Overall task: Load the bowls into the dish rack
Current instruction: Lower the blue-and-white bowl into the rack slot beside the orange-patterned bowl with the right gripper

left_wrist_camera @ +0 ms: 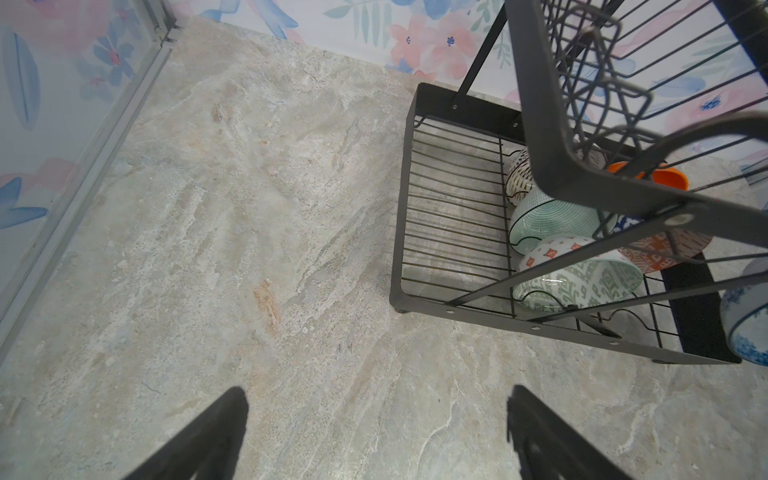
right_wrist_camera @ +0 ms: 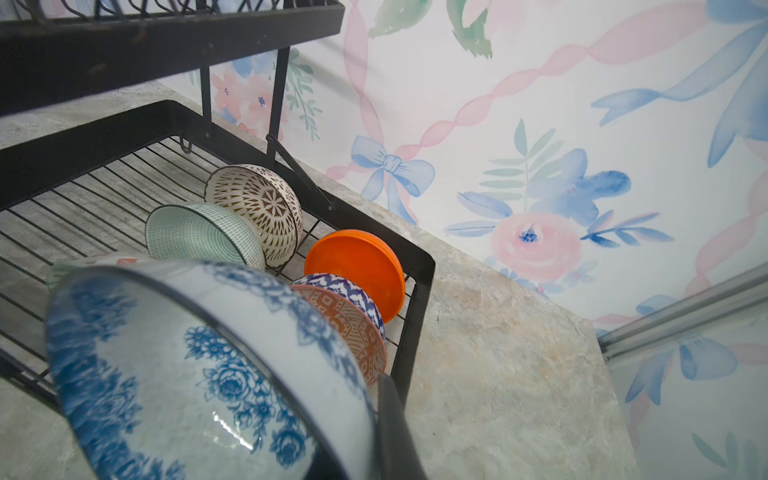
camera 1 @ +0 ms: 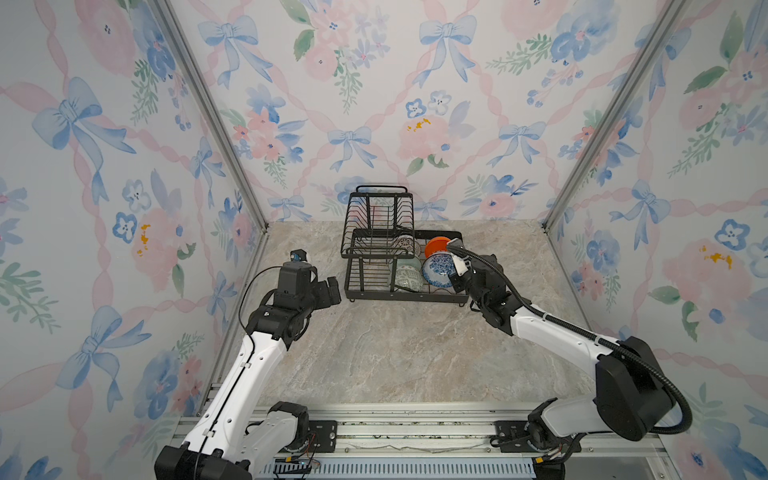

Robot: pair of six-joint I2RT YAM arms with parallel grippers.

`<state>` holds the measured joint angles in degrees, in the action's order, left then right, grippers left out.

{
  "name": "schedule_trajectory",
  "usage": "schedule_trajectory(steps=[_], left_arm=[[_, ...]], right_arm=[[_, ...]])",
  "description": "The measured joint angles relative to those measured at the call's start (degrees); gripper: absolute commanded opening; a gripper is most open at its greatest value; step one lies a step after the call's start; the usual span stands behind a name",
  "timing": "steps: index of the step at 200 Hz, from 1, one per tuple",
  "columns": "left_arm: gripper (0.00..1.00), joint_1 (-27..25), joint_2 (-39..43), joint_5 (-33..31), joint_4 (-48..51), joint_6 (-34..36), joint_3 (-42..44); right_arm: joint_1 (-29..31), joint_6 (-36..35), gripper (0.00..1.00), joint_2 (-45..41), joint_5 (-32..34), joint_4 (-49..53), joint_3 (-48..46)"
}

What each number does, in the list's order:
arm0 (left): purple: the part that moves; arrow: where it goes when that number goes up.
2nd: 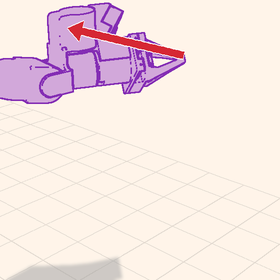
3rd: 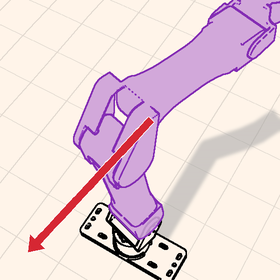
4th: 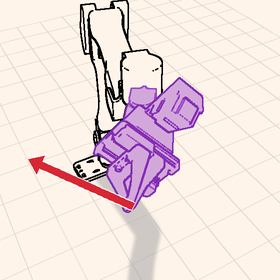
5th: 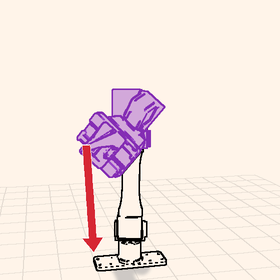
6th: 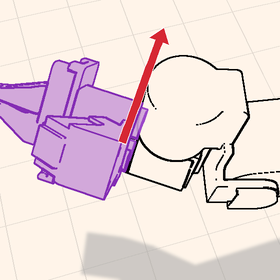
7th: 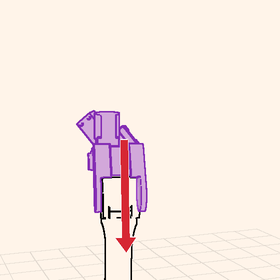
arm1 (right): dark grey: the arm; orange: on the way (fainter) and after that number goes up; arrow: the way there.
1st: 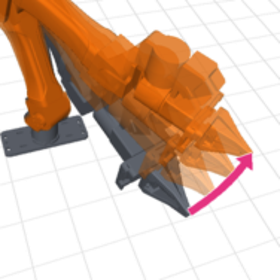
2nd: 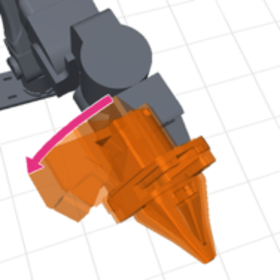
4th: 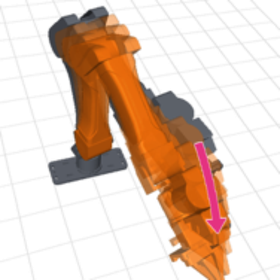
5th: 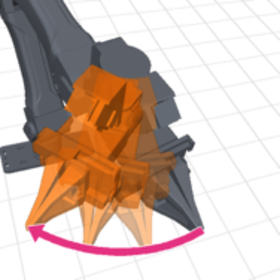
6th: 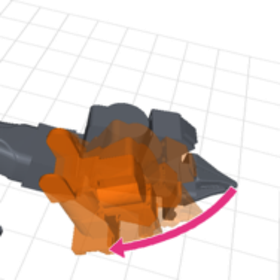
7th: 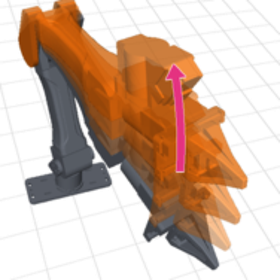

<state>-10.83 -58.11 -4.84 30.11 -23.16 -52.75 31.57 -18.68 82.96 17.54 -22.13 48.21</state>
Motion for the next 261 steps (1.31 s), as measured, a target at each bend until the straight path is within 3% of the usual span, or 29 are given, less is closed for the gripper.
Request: schedule_trajectory(steps=[96, 261], left_arm=[[0.98, 0.4, -1.1, 0.7, 0.0, 0.0, 1.8], [0.98, 0.9, -1.7, 1.1, 0.0, 0.0, 2.2]], right_arm=[[0.3, -13.0, 0.00, 8.8, 0.7, -18.1, -3.5], [-2.3, -29.0, 0.00, 16.9, 4.0, -29.4, -3.7]])
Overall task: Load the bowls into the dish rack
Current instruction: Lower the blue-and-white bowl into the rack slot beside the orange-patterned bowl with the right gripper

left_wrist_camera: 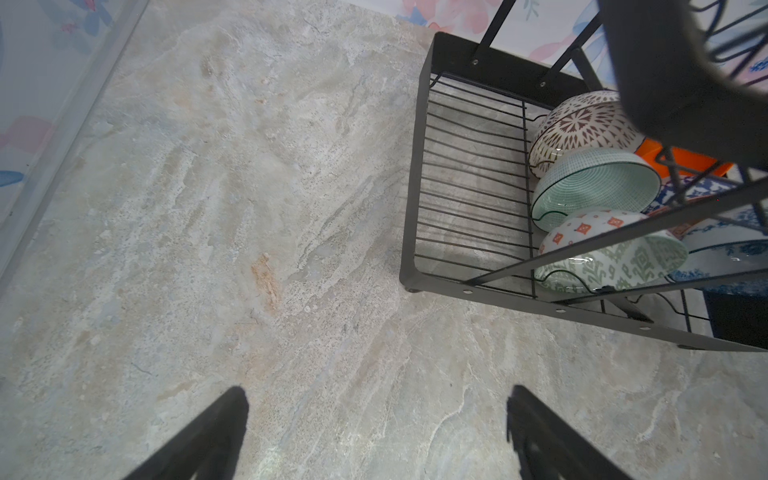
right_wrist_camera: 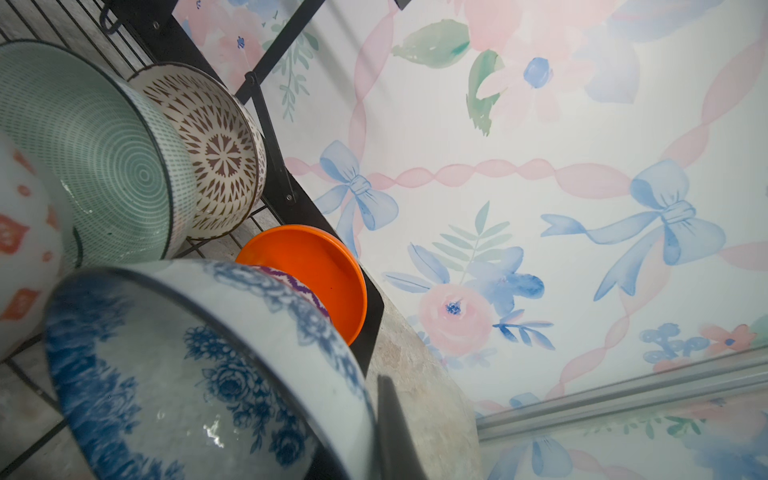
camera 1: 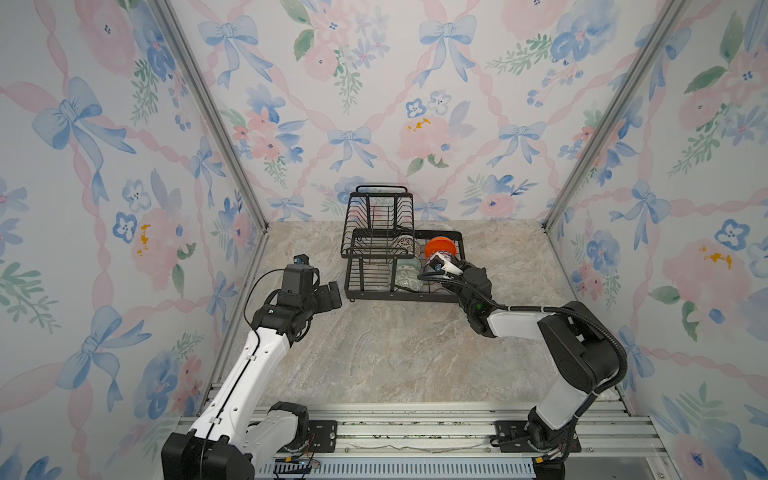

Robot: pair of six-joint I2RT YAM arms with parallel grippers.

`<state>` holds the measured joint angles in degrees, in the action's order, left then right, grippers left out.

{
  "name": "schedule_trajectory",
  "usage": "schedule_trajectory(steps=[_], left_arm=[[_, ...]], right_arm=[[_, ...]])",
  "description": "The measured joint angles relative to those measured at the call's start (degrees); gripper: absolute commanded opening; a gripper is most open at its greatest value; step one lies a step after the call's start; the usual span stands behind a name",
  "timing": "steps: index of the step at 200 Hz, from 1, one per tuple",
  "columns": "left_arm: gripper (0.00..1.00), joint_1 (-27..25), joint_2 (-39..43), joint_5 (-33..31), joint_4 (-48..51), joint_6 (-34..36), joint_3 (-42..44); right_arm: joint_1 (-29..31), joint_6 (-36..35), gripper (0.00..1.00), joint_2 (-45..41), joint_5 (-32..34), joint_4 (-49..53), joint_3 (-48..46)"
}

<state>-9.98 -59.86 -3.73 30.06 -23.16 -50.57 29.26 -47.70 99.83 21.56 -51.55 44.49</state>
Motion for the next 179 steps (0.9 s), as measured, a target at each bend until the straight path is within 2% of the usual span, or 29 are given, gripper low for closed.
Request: schedule_trajectory(steps=[119, 179], left_arm=[[0.98, 0.3, 0.0, 0.0, 0.0, 0.0, 1.0], [0.98, 0.3, -0.4, 0.0, 0.0, 0.0, 1.0]], right_arm=[[-0.5, -8.5, 0.00, 4.8, 0.4, -3.6, -1.0], [-0.7, -9.3, 0.00, 5.6, -0.6, -3.1, -1.0]])
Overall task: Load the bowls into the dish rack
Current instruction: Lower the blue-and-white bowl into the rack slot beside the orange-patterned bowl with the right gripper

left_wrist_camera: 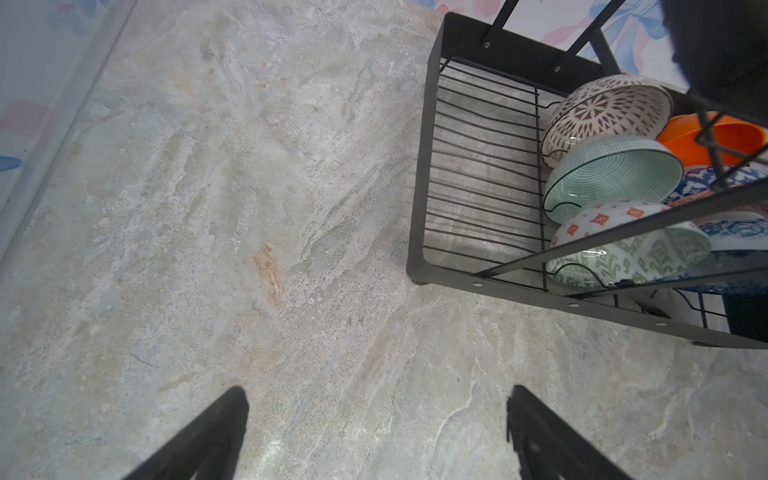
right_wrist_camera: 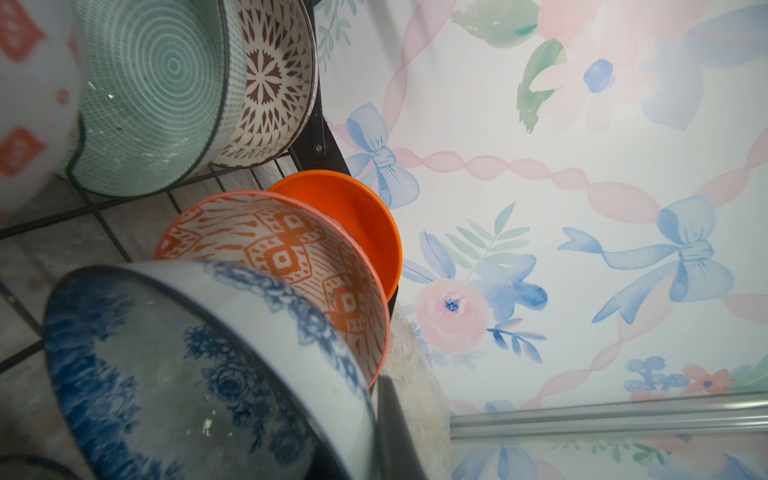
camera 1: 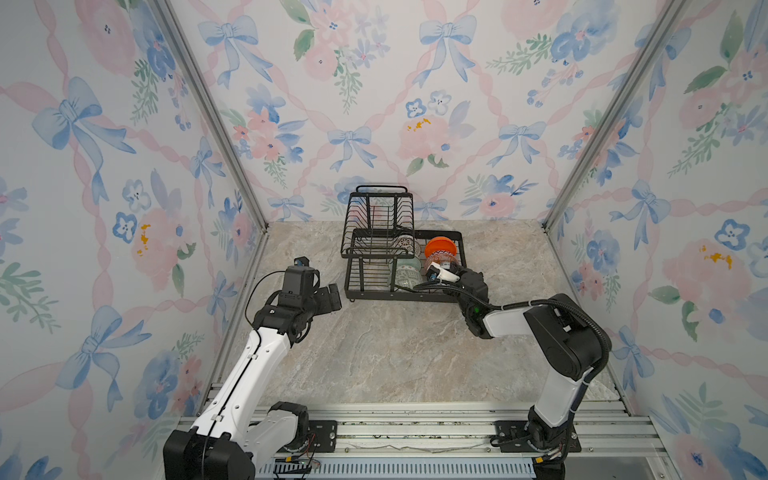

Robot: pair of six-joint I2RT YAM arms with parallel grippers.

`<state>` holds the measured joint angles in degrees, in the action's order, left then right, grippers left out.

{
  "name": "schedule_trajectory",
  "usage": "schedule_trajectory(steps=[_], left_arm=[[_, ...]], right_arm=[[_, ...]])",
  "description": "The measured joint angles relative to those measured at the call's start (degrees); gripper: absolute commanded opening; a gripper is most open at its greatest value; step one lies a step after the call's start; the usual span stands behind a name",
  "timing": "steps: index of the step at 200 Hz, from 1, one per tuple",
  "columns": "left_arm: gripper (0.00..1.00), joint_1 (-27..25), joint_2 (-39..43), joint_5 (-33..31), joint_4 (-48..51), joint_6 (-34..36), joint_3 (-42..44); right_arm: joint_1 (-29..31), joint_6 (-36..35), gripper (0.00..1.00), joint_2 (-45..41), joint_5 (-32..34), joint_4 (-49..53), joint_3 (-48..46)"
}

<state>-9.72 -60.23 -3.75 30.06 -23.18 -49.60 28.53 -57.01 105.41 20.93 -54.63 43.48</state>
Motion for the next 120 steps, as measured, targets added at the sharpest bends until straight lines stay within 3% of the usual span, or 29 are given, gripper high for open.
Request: schedule_trajectory(steps=[120], left_arm=[[0.98, 0.0, 0.0, 0.0, 0.0, 0.0, 0.0]], right_arm=[[-1.5, 2.6, 0.00, -3.2, -6.4, 14.3, 3.1]])
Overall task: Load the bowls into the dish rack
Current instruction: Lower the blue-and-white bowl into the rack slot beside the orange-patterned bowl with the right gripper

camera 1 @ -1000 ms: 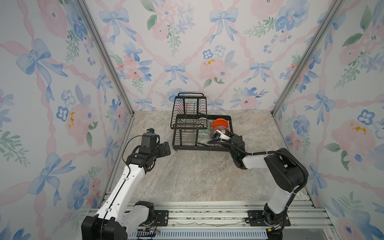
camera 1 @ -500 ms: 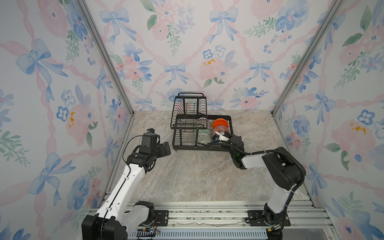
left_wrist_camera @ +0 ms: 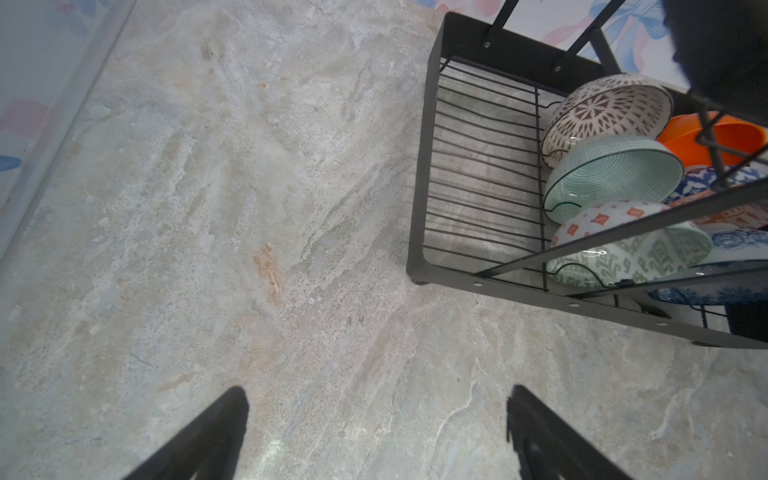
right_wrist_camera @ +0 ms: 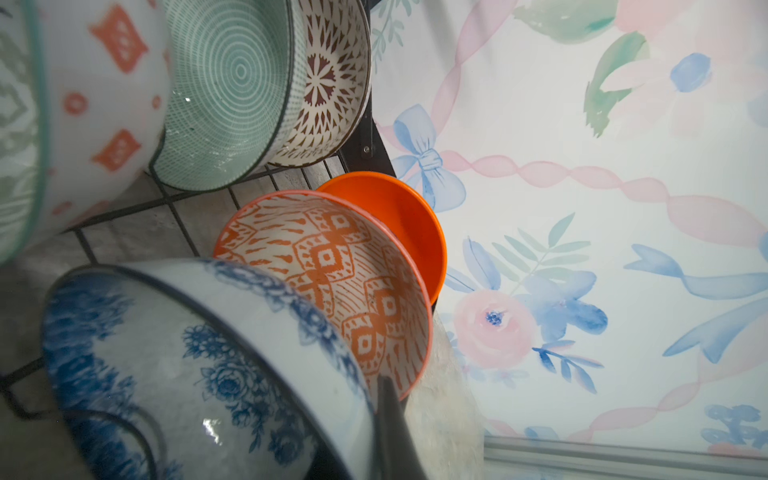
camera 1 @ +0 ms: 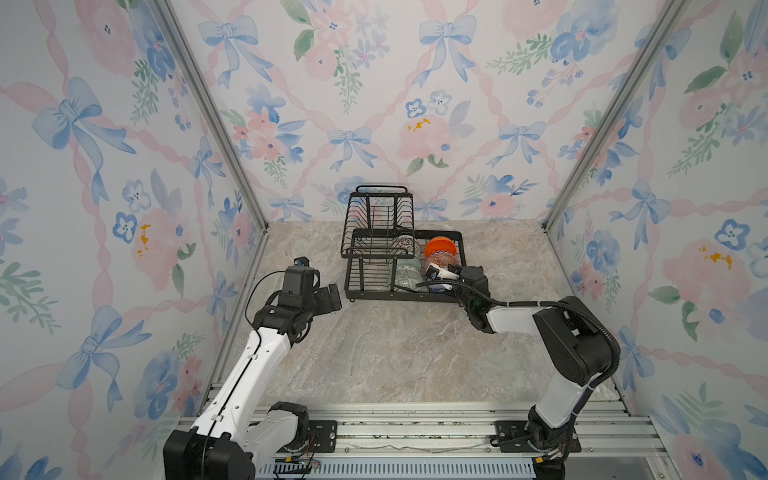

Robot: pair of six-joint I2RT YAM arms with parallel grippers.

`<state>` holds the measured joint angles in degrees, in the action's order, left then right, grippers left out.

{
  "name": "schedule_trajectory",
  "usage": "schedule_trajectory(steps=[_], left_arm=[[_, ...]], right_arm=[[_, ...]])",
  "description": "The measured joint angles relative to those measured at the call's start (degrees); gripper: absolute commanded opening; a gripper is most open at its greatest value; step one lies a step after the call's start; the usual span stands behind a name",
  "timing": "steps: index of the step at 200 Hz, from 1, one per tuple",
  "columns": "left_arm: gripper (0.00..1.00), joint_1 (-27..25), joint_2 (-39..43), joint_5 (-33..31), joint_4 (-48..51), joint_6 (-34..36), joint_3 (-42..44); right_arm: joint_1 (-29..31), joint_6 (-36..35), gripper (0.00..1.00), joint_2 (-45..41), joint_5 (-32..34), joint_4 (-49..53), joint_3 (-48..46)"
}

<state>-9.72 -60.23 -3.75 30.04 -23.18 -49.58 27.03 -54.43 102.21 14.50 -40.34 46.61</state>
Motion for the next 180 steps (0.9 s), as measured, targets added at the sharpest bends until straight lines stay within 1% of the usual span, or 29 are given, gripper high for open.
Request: schedule_trajectory(steps=[31, 71, 134, 153, 180], left_arm=[[0.98, 0.0, 0.0, 0.0, 0.0, 0.0, 0.0], [0.98, 0.0, 0.0, 0.0, 0.0, 0.0, 0.0], [0.98, 0.4, 0.0, 0.0, 0.0, 0.0, 0.0], [0.98, 0.4, 0.1, 0.0, 0.0, 0.0, 0.1], [0.98, 0.4, 0.3, 0.0, -0.1, 0.0, 0.7]], right_arm=[[-0.6, 1.1, 0.00, -0.5, -1.5, 3.7, 1.2], [-0.9, 2.2, 0.00, -0.5, -2.3, 6.0, 2.4], [-2.2, 5.9, 0.00, -0.5, -4.8, 12.0, 5.4], [-2.3, 6.3, 0.05, -0.5, -5.1, 12.7, 5.7], [-2.3, 6.7, 0.18, -0.5, -5.1, 13.1, 5.8]])
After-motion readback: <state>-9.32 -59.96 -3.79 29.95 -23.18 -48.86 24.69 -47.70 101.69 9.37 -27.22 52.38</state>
